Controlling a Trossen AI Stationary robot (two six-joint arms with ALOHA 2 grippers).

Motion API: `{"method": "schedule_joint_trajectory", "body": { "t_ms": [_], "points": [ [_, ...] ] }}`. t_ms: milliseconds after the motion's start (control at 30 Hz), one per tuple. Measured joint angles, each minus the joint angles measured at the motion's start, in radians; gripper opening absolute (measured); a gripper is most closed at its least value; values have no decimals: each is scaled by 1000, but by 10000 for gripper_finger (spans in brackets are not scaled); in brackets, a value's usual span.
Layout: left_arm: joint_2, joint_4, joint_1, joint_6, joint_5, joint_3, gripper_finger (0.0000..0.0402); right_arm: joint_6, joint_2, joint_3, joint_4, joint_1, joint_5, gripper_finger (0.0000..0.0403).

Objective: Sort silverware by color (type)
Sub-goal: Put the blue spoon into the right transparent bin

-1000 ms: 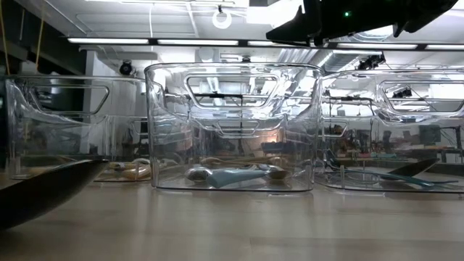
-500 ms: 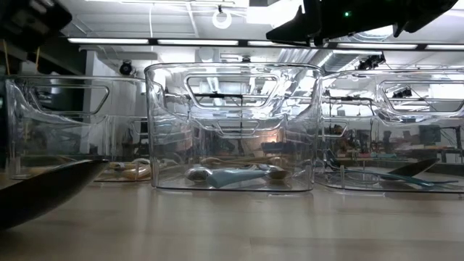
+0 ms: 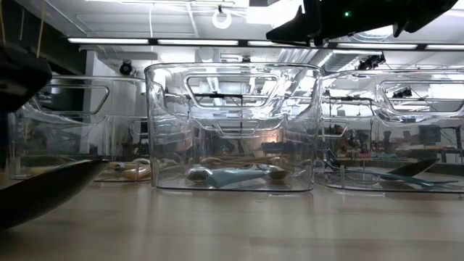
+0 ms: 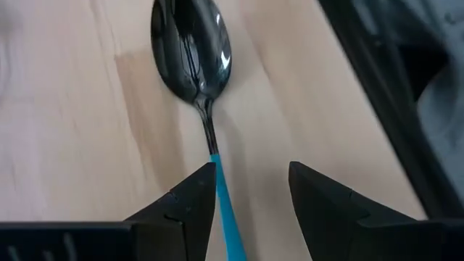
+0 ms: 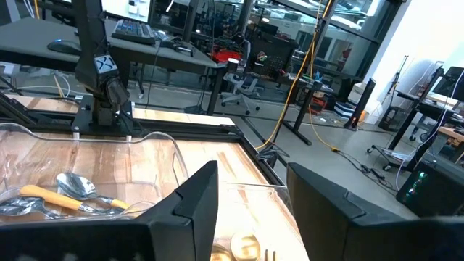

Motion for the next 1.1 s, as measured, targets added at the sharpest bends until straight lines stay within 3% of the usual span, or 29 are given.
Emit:
{"method": "schedule_joint_trajectory", "body": {
  "t_ms": [267, 700, 867, 1100],
  "points": [
    [32, 0, 1, -3, -5, 1, 165, 0, 0, 0, 0, 0, 0, 149],
    [80, 8, 24, -190, -16, 5, 160, 0, 0, 0, 0, 0, 0, 149],
    [82, 1, 27, -191, -20, 3, 116, 0, 0, 0, 0, 0, 0, 149],
    [82, -10, 29, -193, -22, 2, 12, 0, 0, 0, 0, 0, 0, 149]
  ]
}}
